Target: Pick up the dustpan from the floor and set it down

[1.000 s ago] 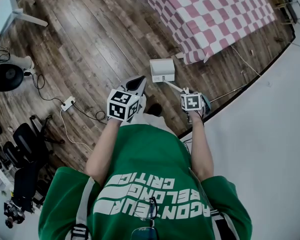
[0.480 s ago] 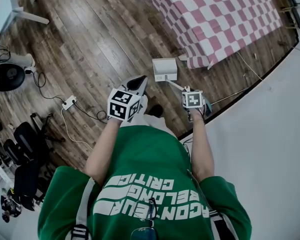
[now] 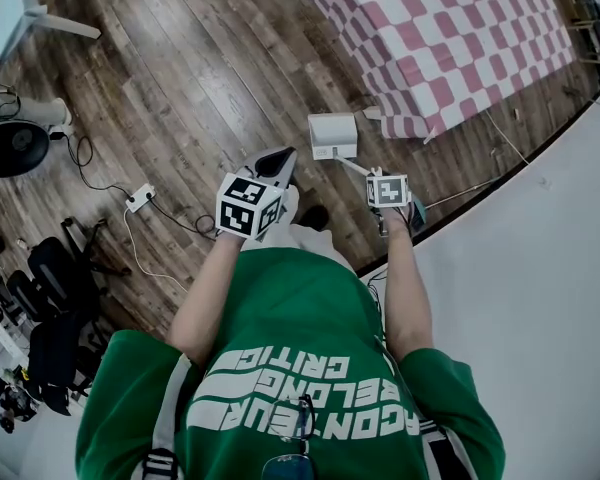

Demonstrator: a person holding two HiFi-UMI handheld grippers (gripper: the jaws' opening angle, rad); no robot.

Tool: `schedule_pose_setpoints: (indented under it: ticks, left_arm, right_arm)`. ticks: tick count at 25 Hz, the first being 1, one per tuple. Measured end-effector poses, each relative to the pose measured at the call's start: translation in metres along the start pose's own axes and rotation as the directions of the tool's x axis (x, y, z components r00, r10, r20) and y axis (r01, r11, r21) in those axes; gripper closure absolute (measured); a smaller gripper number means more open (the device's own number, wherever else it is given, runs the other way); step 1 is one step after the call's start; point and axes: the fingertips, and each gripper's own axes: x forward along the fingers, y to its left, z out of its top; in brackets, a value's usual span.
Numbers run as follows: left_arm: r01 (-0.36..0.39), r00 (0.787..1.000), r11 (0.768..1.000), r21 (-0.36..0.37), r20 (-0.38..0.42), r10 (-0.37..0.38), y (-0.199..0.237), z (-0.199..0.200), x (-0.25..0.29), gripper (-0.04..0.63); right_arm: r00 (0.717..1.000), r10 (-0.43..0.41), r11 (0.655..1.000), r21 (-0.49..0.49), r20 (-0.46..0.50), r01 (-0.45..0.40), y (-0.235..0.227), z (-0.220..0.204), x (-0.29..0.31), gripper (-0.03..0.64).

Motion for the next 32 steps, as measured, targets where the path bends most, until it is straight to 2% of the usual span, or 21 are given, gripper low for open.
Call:
schedule_pose_setpoints:
  ticks: [12,16,20,32]
  left_arm:
    - [0.02,1.0,1.0,-0.017,-0.016,-0.02,0.02,0.014,0.017,0.601]
    - [0.023,0.999,0.999,-0.026,-0.022,-0.023,0.028,0.017,0.019,0.601]
    - [0.024,0.999,0.999,-0.036,-0.027,-0.025,0.036,0.02,0.021,0.601]
    - [0.046,0.998,0.998,-0.034,-0.04,-0.047,0.038,0.021,0.022,0.601]
  right_arm:
    - [0.998,0.018,1.0,0.0,-0.066,-0.018,-0.003,0.042,0.013,0.505]
    - [0.997,0.042,0.999,0.0,-0.061,-0.043,-0.002,0.059,0.018,0.505]
    - [0.995,0.017,1.0,0.001,-0.095,-0.017,-0.004,0.06,0.018,0.505]
    - [0.995,0.015,1.0,0.004,-0.094,-0.014,0.003,0.062,0.018,0.505]
